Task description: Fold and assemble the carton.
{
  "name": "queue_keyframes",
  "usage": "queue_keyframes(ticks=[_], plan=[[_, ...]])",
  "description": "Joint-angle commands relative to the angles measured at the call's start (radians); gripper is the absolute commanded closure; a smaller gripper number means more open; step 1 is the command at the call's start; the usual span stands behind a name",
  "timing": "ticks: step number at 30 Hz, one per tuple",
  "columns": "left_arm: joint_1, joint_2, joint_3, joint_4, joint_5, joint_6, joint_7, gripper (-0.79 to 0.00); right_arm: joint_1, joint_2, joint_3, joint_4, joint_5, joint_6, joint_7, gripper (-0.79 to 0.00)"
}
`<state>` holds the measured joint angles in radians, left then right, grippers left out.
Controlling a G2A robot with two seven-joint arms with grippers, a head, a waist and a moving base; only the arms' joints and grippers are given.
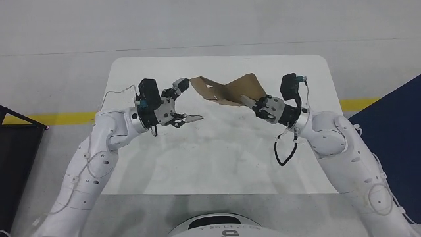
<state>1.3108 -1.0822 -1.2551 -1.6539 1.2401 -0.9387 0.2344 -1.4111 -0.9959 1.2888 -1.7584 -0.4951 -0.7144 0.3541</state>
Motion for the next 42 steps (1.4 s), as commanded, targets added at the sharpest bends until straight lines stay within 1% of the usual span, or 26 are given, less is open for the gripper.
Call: queue_keyframes(ticks=[1,5,9,12,17,20,24,27,33,36,39,41,42], plan=[[-0.011,-0.002,0.007,0.002,0.015,0.016,0.019,-0.785,-0.005,0.001,0.002,-0.007,-0.006,0.003,0.002,0.0],[-0.013,-0.002,-0.005,0.004,0.042,0.052,0.065,-0.785,-0.012,0.002,0.004,-0.017,-0.024,0.009,0.019,0.0],[-0.029,0.004,-0.005,0.016,0.118,0.044,-0.018,-0.785,-0.014,0.003,0.001,-0.032,-0.047,-0.005,0.031,0.0],[-0.047,0.004,0.03,0.019,0.114,-0.01,-0.07,-0.785,-0.013,0.003,-0.001,-0.042,-0.058,0.004,0.031,0.0],[-0.07,-0.002,0.095,0.032,0.082,-0.074,-0.112,-0.785,-0.011,0.0,0.003,-0.043,-0.047,0.024,-0.003,0.0],[-0.073,-0.001,0.137,0.034,0.057,-0.074,-0.119,-0.785,-0.015,-0.002,0.014,-0.028,-0.014,0.033,-0.044,0.0],[-0.089,0.002,0.162,0.049,0.038,-0.074,-0.115,-0.785,-0.014,-0.005,0.016,-0.013,0.023,0.032,-0.067,0.0],[-0.099,0.004,0.156,0.058,0.025,-0.073,-0.091,-0.785,-0.008,-0.006,0.014,-0.004,0.037,0.027,-0.066,0.0],[-0.1,0.01,0.11,0.046,0.04,-0.045,-0.041,-0.785,-0.003,-0.008,0.017,-0.001,0.039,0.017,-0.067,0.0],[-0.102,0.01,0.112,0.039,0.047,-0.037,-0.029,-0.785,0.003,-0.009,0.011,0.001,0.036,0.018,-0.06,0.0],[-0.111,0.006,0.149,0.051,0.052,-0.069,-0.058,-0.785,0.009,-0.011,0.003,0.006,0.039,0.015,-0.057,0.0],[-0.126,0.004,0.192,0.055,0.06,-0.074,-0.091,-0.785,0.013,-0.012,0.001,0.009,0.04,0.014,-0.059,0.0],[-0.132,0.003,0.208,0.055,0.049,-0.074,-0.088,-0.785,0.013,-0.012,0.004,0.012,0.041,0.014,-0.065,0.0]])
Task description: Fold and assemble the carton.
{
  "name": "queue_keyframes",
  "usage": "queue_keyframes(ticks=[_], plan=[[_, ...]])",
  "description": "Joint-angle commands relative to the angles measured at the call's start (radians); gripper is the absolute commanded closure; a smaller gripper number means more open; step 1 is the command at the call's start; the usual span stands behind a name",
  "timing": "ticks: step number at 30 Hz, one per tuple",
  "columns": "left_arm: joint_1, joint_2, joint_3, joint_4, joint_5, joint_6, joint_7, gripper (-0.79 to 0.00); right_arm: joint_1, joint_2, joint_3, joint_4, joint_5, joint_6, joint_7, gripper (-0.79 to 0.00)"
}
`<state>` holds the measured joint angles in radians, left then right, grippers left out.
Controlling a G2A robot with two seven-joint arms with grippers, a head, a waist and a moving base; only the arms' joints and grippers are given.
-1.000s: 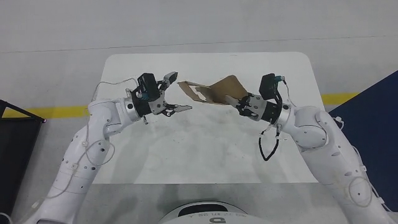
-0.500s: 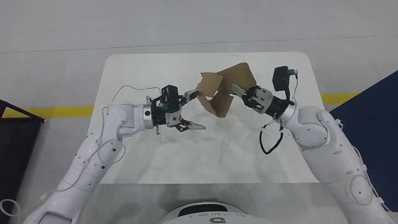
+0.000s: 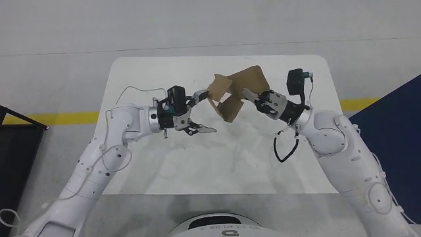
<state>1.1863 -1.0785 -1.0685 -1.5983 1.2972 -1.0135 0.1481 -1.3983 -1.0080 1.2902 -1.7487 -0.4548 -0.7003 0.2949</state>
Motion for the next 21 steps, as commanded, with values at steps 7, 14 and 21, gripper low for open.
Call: queue_keyframes(ticks=[7,14,21], plan=[[0.02,0.02,-0.133,-0.031,-0.109,0.006,0.176,-0.785,-0.028,0.007,0.038,0.069,0.199,-0.207,-0.033,0.0],[0.228,0.065,-0.353,-0.188,-0.253,0.001,0.407,-0.785,-0.001,0.042,-0.003,0.111,0.915,-0.312,0.298,0.0],[0.331,0.096,-0.365,-0.176,-0.338,0.001,0.516,-0.785,0.012,0.057,-0.003,0.148,1.28,-0.296,0.529,0.0]])
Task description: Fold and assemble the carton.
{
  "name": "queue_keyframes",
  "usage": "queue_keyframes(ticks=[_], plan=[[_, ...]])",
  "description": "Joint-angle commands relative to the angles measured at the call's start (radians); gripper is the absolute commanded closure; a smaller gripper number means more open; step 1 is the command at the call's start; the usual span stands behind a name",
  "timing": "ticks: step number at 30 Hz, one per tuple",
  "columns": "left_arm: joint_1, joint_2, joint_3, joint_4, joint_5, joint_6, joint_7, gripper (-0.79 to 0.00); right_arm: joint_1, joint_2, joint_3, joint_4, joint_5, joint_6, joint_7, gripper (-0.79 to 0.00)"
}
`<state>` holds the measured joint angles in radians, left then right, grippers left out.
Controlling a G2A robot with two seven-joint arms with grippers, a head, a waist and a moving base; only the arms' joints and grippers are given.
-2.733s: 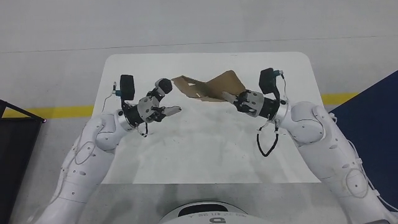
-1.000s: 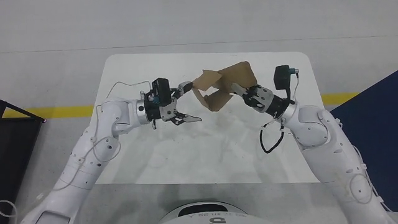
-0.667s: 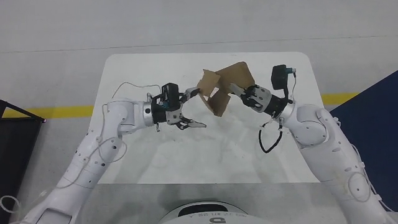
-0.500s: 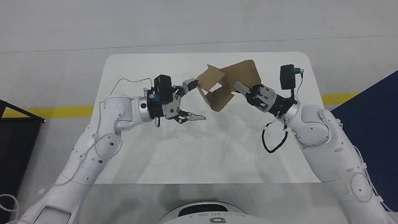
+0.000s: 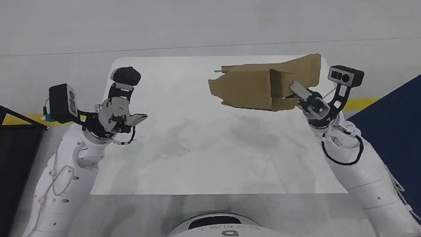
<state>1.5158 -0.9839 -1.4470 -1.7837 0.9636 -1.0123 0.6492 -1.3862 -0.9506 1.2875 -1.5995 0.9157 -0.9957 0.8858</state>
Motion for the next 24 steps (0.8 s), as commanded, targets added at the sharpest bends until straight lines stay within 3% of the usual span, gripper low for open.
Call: queue_keyframes(ticks=[1,10,13,19,22,24], plan=[[0.001,0.002,0.021,0.018,-0.006,0.0,0.024,-0.785,0.0,0.0,0.0,-0.001,-0.09,0.0,-0.061,0.0],[0.001,0.002,0.021,0.018,-0.006,0.0,0.024,-0.785,0.0,0.0,0.0,-0.001,-0.09,0.0,-0.061,0.0],[0.001,0.002,0.021,0.018,-0.006,0.0,0.024,-0.785,-0.016,-0.007,-0.056,-0.059,0.094,0.15,-0.033,0.0],[0.001,0.002,0.021,0.018,-0.006,0.0,0.024,-0.785,-0.006,-0.026,-0.091,0.055,0.704,0.6,0.339,0.0],[0.001,0.002,0.021,0.018,-0.006,0.0,0.024,-0.785,0.013,-0.041,-0.118,0.144,0.825,0.767,0.391,0.0],[0.001,0.002,0.021,0.018,-0.006,0.0,0.024,-0.785,0.022,-0.053,-0.138,0.181,0.895,0.85,0.362,0.0]])
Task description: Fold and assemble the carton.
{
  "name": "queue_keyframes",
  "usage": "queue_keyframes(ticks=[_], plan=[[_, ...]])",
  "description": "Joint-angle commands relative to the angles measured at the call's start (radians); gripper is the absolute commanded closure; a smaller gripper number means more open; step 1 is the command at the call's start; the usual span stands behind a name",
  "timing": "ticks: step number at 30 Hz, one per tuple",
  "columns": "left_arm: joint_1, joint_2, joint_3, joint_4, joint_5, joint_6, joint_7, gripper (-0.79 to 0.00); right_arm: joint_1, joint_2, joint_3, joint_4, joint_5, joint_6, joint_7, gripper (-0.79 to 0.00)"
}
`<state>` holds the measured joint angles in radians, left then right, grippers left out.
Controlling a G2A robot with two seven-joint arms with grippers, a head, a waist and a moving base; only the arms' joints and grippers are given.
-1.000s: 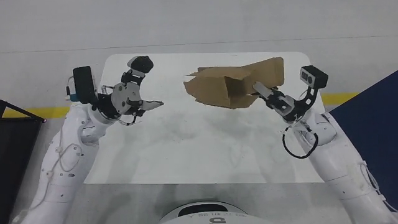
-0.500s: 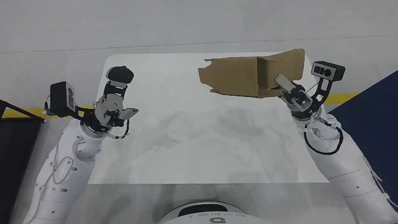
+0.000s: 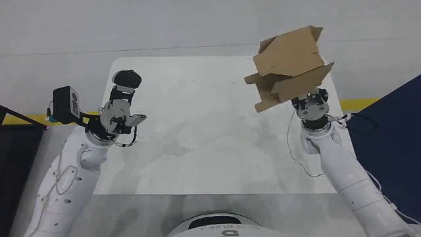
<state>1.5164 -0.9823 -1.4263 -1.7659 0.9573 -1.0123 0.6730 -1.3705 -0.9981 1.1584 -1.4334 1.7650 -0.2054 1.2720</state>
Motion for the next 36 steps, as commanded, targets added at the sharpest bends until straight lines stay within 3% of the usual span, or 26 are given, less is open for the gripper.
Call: queue_keyframes(ticks=[1,13,19,28,36], plan=[[0.0,0.0,0.0,0.0,0.0,0.0,0.0,-0.785,0.01,-0.009,-0.013,0.029,0.057,0.079,-0.016,0.0],[0.0,0.0,0.0,-0.003,-0.001,0.005,-0.003,-0.785,0.003,-0.027,-0.023,0.055,0.049,0.121,0.011,0.0],[-0.015,-0.01,0.037,-0.088,0.015,0.054,-0.076,-0.785,0.002,-0.03,-0.02,0.044,0.028,0.139,-0.045,0.0],[-0.151,-0.031,0.077,-0.086,0.177,0.249,-0.145,-0.785,0.005,-0.052,-0.089,0.036,-0.093,0.279,-0.04,0.0],[-0.297,-0.045,0.108,-0.045,0.224,0.345,-0.261,-0.785,-0.002,-0.069,-0.139,0.049,-0.132,0.414,-0.026,0.0]])
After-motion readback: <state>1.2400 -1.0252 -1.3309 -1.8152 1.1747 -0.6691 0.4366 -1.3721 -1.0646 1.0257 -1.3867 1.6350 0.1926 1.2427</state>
